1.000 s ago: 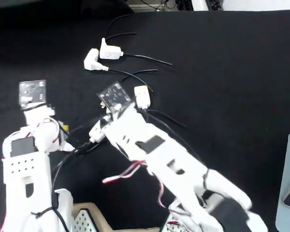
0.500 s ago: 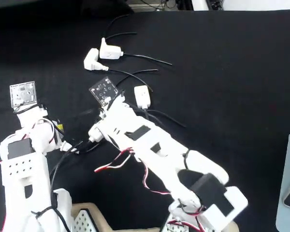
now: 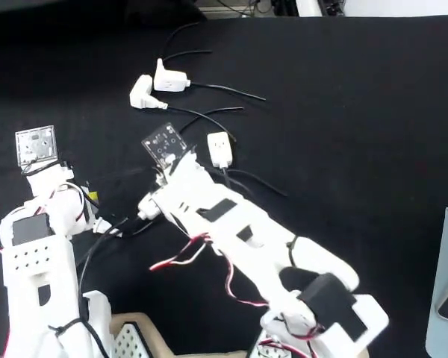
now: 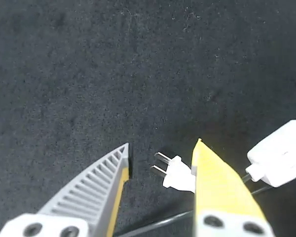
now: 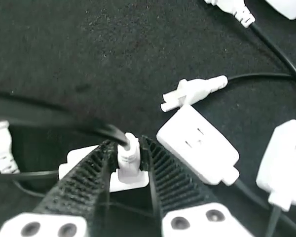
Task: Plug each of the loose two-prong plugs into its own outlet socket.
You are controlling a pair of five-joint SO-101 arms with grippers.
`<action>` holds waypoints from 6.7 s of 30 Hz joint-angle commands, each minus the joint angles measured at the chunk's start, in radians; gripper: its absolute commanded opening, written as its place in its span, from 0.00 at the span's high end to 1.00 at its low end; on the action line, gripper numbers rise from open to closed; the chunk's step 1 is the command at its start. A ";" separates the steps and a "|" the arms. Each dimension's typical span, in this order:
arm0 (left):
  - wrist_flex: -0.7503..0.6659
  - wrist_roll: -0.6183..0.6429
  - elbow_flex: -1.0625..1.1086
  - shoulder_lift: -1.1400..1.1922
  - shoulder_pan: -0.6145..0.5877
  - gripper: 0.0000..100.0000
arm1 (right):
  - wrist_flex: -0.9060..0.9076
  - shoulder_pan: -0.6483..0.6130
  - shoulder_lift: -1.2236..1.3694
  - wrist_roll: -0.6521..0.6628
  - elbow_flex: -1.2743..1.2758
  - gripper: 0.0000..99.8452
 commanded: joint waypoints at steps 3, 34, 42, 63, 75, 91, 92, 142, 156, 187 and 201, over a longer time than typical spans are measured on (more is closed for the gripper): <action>-0.018 0.005 -0.004 -0.021 -0.012 0.79 | -0.002 -0.008 -0.068 0.006 0.030 0.99; -0.135 0.133 -0.013 -0.021 0.073 0.68 | 0.089 -0.015 -0.280 -0.069 0.030 0.99; -0.140 0.150 -0.062 -0.021 0.236 0.65 | 0.091 -0.068 -0.380 -0.071 0.119 0.99; 0.021 0.147 -0.177 -0.023 0.392 0.65 | 0.092 -0.061 -0.401 -0.069 0.165 0.99; 0.026 0.152 -0.189 -0.023 0.303 0.65 | 0.092 -0.028 -0.401 -0.074 0.166 0.99; -0.091 0.239 -0.085 -0.023 -0.008 0.65 | 0.235 -0.006 -0.127 -0.029 -0.082 0.99; -0.091 0.238 -0.084 -0.023 -0.007 0.65 | 0.238 -0.006 -0.128 -0.029 -0.088 0.99; -0.086 0.236 -0.084 -0.021 -0.002 0.65 | 0.275 0.018 0.116 0.012 -0.182 0.99; -0.084 0.236 -0.082 -0.021 -0.008 0.65 | 0.270 0.104 -0.225 0.029 -0.185 0.99; -0.084 0.236 -0.110 -0.023 -0.088 0.65 | 0.301 0.124 0.526 -0.127 -1.001 0.68; -0.083 0.236 -0.099 -0.023 -0.085 0.65 | 0.597 0.100 0.524 -0.585 -1.067 0.68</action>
